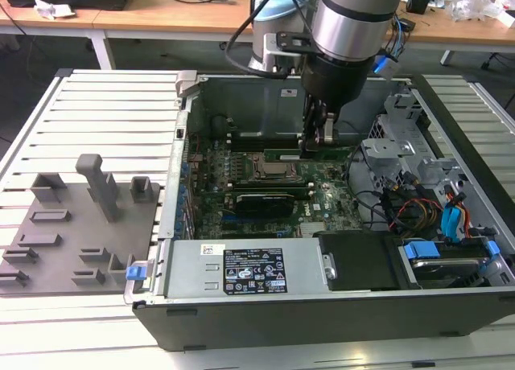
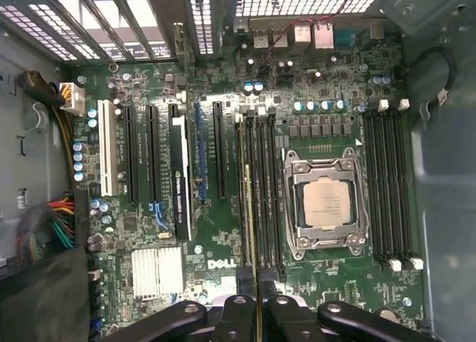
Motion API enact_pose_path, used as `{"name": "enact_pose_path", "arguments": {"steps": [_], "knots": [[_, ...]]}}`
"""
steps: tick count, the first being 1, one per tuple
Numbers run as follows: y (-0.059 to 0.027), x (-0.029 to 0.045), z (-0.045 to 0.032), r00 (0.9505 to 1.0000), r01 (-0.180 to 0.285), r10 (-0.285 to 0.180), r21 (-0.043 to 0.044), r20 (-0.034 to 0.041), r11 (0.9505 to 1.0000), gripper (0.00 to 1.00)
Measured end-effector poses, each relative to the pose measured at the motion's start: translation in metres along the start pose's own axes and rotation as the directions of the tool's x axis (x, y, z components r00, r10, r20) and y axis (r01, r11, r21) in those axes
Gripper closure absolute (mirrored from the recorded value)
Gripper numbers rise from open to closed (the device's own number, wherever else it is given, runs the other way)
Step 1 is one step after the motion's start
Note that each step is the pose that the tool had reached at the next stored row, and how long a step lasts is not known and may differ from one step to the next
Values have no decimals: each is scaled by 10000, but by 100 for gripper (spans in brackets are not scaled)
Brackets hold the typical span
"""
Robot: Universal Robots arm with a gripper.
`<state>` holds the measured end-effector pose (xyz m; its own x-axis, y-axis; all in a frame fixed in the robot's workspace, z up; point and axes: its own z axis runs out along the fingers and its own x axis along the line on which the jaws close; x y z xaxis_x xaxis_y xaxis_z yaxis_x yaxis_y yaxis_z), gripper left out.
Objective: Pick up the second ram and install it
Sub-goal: 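Insert the second ram into the second slot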
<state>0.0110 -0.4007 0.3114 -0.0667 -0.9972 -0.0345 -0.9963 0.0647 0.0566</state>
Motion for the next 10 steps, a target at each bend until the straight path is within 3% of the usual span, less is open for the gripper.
{"name": "enact_pose_path", "arguments": {"steps": [3,10], "knots": [[159,-24,64,10000,2,-2,0,-2,10000,87],[183,-216,173,10000,1,-1,0,-2,10000,87]]}}
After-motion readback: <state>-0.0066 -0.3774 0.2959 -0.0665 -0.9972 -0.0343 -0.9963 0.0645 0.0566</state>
